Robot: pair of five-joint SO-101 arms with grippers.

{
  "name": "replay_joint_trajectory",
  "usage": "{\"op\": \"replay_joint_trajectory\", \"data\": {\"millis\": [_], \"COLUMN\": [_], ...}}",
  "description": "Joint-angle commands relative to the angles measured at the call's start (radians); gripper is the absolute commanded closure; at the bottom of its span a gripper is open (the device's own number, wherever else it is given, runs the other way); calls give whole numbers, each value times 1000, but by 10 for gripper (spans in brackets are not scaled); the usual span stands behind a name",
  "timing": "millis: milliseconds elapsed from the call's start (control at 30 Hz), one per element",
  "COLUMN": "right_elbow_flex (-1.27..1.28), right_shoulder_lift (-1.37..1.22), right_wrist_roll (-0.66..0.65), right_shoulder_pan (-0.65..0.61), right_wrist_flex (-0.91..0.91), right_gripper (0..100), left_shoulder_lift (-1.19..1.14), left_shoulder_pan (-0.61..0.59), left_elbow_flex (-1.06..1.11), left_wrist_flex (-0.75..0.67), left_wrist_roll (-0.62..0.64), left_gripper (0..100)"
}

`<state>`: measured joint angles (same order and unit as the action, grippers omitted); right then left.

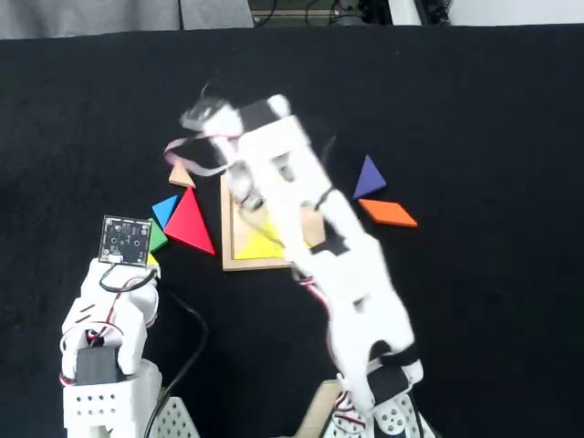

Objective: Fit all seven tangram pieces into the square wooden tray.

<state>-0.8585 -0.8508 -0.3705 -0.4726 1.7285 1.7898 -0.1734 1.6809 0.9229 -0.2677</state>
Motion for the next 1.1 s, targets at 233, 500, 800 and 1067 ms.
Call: {"op": "replay_joint_trajectory", "data": {"millis": [233, 500, 800, 1067], "right_elbow_flex": [357, 951, 1535, 1817], "right_shoulder_lift": [766, 1038, 1214, 1242], "right_wrist_roll": [5, 3, 60, 190], "right_shoulder_pan": [175, 388, 419, 420], "right_wrist_flex": [28, -267, -720, -1037], "right_gripper": [988, 987, 987, 987], "left_shoulder_lift": [9, 9, 2, -71], "left_shoulder_pan": [-21, -24, 22, 108], "left_elbow_flex": [1, -7, -128, -361], "left_wrist_flex": [-15, 87, 89, 98], "left_wrist_roll": [175, 164, 40, 32], "left_gripper": [938, 739, 827, 826]}}
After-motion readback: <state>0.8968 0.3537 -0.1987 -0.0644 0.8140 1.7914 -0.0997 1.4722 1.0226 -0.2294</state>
